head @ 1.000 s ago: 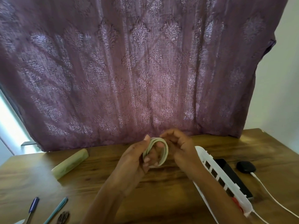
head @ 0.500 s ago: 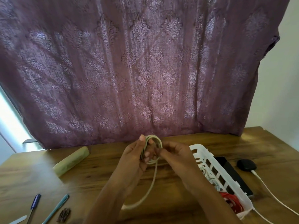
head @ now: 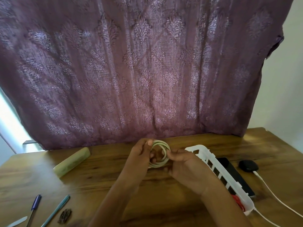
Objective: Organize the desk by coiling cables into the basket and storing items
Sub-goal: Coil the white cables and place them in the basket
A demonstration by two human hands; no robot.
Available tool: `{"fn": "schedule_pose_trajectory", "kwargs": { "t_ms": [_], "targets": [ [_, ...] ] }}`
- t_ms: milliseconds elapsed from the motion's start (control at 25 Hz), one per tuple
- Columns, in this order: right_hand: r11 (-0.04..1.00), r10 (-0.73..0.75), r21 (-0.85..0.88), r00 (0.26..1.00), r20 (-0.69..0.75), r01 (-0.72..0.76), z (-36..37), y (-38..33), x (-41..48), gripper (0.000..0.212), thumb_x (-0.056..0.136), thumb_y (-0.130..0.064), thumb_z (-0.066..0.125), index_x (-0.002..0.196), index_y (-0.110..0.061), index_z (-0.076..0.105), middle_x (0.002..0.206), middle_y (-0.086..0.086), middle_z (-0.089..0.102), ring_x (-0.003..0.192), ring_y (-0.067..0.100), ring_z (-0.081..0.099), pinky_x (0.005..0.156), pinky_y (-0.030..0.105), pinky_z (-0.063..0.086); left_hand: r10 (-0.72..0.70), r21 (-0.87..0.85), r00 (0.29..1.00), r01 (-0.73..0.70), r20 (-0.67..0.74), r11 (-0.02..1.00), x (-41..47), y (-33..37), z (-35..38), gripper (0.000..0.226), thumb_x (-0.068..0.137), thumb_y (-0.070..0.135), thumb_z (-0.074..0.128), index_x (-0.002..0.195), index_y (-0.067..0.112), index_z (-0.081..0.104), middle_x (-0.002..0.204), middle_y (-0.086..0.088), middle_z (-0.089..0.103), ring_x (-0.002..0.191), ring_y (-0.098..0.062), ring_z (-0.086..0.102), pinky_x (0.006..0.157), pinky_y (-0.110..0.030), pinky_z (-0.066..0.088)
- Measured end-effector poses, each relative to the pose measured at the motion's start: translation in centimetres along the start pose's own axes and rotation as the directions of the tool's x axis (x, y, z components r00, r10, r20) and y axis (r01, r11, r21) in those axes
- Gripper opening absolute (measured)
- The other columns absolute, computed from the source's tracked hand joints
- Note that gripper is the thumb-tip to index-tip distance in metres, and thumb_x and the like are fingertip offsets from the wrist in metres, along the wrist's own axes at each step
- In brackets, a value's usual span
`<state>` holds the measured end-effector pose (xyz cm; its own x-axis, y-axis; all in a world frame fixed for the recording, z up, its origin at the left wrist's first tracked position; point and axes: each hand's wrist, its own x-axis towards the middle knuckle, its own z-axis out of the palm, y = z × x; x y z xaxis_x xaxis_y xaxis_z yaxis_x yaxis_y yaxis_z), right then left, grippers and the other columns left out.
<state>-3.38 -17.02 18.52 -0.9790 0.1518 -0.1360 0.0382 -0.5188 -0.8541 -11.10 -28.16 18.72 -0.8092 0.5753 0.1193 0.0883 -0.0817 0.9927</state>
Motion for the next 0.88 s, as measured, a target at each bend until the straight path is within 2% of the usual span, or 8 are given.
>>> {"fn": "schedule_pose_trajectory", "kwargs": {
  "t_ms": [160,320,360,440,520,600,720,880],
  "targets": [
    [0.985,0.053,0.163,0.999,0.001,-0.053,-0.2,-0.1,-0.1,0.021,0.074,-0.012,0.055,0.087,-0.003,0.07,0.08,0.008,0.068,0.075,0.018,0.061,0.064,0.026,0.042,-0.089,-0.108,0.994,0.096,0.067,0.989,0.1,0.0,-0.1,0.041,0.098,0.026,0.037,0.068,0.011,0.06,0.058,-0.001,0.047,0.063,-0.019,0.049,0.065,-0.031,0.045],
    [0.95,-0.261,-0.226,0.946,-0.193,0.216,-0.3,0.5,0.2,0.022,0.072,-0.008,0.069,0.093,-0.003,0.065,0.089,0.011,0.071,0.081,0.02,0.068,0.072,0.031,0.057,-0.111,-0.164,0.993,0.116,0.038,0.98,0.5,-0.2,-0.2,0.045,0.098,0.028,0.035,0.059,0.012,0.048,0.056,-0.003,0.045,0.065,-0.023,0.041,0.073,-0.036,0.038],
    [0.856,-0.423,-0.429,0.869,-0.258,0.289,-0.3,0.9,0.2,0.016,0.073,-0.005,0.072,0.087,-0.007,0.064,0.087,0.007,0.07,0.08,0.011,0.068,0.071,0.026,0.057,-0.115,-0.165,0.993,0.119,0.033,0.979,0.6,-0.3,-0.2,0.046,0.098,0.029,0.034,0.057,0.013,0.048,0.058,-0.005,0.046,0.065,-0.022,0.041,0.076,-0.038,0.036],
    [0.487,-0.751,-0.802,0.634,-0.182,0.347,-0.2,1.7,0.2,0.014,0.076,-0.006,0.071,0.074,-0.016,0.062,0.084,-0.005,0.061,0.076,0.0,0.061,0.065,0.009,0.048,-0.132,-0.172,0.991,0.132,0.009,0.976,0.6,-0.4,0.2,0.051,0.099,0.029,0.034,0.052,0.017,0.05,0.055,-0.002,0.046,0.062,-0.019,0.041,0.076,-0.038,0.035],
    [0.246,-0.841,-0.888,0.541,0.004,0.389,0.1,2.6,0.1,0.007,0.082,-0.019,0.062,0.084,-0.021,0.068,0.089,-0.009,0.055,0.08,-0.002,0.056,0.065,0.004,0.043,-0.138,-0.204,0.99,0.13,-0.024,0.97,0.6,-0.5,0.6,0.05,0.1,0.027,0.034,0.056,0.015,0.056,0.052,0.001,0.046,0.06,-0.016,0.04,0.07,-0.034,0.036],
    [0.291,-0.802,-0.852,0.596,0.031,0.435,0.3,3.2,-0.1,0.024,0.083,-0.031,0.053,0.094,-0.018,0.069,0.09,-0.007,0.053,0.081,0.001,0.055,0.063,0.005,0.044,-0.123,-0.208,0.991,0.11,-0.054,0.972,0.6,-0.4,0.8,0.049,0.1,0.025,0.034,0.06,0.012,0.06,0.057,-0.004,0.05,0.061,-0.017,0.044,0.065,-0.029,0.039],
    [0.393,-0.704,-0.846,0.71,-0.025,0.36,0.6,2.3,-0.5,0.016,0.081,-0.03,0.065,0.079,-0.014,0.067,0.081,-0.006,0.053,0.074,0.005,0.055,0.06,0.01,0.042,-0.099,-0.166,0.994,0.089,-0.05,0.982,0.2,-0.5,0.8,0.044,0.099,0.022,0.034,0.061,0.01,0.053,0.052,0.001,0.047,0.053,-0.011,0.044,0.056,-0.023,0.039],
    [0.785,-0.425,-0.591,0.856,-0.295,0.186,0.7,0.0,-0.7,0.017,0.084,-0.016,0.063,0.07,-0.007,0.061,0.065,-0.007,0.054,0.058,0.003,0.05,0.061,0.022,0.039,0.093,0.041,0.995,-0.093,-0.016,0.995,0.1,-0.6,0.8,0.037,0.098,0.016,0.036,0.064,0.013,0.05,0.048,0.012,0.042,0.049,0.0,0.037,0.05,-0.013,0.034]
  ]
}}
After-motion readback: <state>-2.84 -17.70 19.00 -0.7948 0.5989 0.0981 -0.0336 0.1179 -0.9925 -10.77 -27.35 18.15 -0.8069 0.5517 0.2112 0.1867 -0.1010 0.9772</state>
